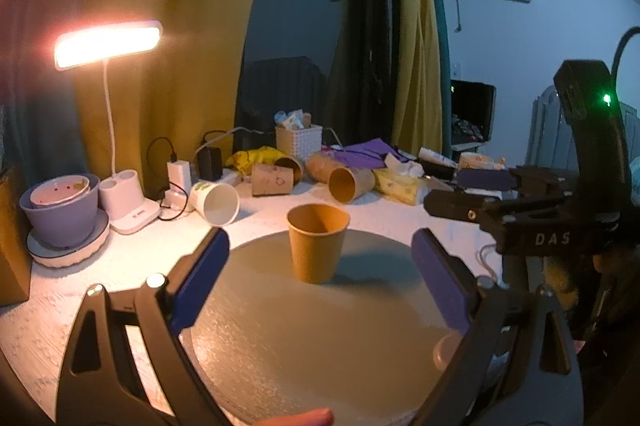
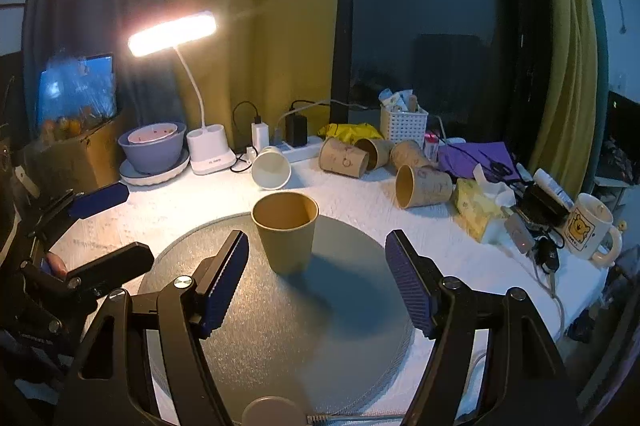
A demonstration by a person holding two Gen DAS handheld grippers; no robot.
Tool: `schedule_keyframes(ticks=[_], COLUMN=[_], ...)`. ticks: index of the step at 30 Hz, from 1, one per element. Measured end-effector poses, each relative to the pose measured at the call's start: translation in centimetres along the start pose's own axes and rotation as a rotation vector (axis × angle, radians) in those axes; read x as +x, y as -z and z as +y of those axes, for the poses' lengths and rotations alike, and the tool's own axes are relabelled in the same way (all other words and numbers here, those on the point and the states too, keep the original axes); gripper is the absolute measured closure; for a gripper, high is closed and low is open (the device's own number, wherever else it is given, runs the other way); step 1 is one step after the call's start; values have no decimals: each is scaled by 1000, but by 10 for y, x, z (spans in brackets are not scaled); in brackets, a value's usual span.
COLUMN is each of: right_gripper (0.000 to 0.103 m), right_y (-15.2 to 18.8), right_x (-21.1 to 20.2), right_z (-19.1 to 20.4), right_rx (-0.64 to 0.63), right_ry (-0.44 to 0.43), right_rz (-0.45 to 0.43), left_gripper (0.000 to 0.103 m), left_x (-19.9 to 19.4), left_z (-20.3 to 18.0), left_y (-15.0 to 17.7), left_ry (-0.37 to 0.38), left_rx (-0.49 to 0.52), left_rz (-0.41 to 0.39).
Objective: Flip cup upright
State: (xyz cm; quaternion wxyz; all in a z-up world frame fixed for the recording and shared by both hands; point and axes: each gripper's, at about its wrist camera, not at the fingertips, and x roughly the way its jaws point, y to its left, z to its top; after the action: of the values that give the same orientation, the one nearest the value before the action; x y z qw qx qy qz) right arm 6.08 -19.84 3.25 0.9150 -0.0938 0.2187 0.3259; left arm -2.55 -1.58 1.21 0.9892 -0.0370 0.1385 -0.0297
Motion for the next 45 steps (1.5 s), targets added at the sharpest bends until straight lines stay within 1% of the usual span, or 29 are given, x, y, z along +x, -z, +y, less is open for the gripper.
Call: schedule_keyframes(ticks=[10,18,23,36,45], right_gripper=[29,29,29,29,29], right_y=[-6,-13,-16,-20,-20], right_x=[-6,-15,-17,-15,-7], right_z=[3,10,11,16,19], right_rx=[-16,-28,-32,-43,-47], right_ry=[4,3,4,-4,-15], right_rz=[-20,-50,-59,-62,-51], left_gripper=[9,9,9,9,9], left_x=[-10,-15,-23,-25,-24], left_z=[8,3,5,16,21], left_y=[-9,-17,-21,-22,-21], left_ry=[-9,2,-7,-45,-55], left_rx=[-19,-32,-46,-90,-114], left_rz=[-50,-92,-124,-128,-118])
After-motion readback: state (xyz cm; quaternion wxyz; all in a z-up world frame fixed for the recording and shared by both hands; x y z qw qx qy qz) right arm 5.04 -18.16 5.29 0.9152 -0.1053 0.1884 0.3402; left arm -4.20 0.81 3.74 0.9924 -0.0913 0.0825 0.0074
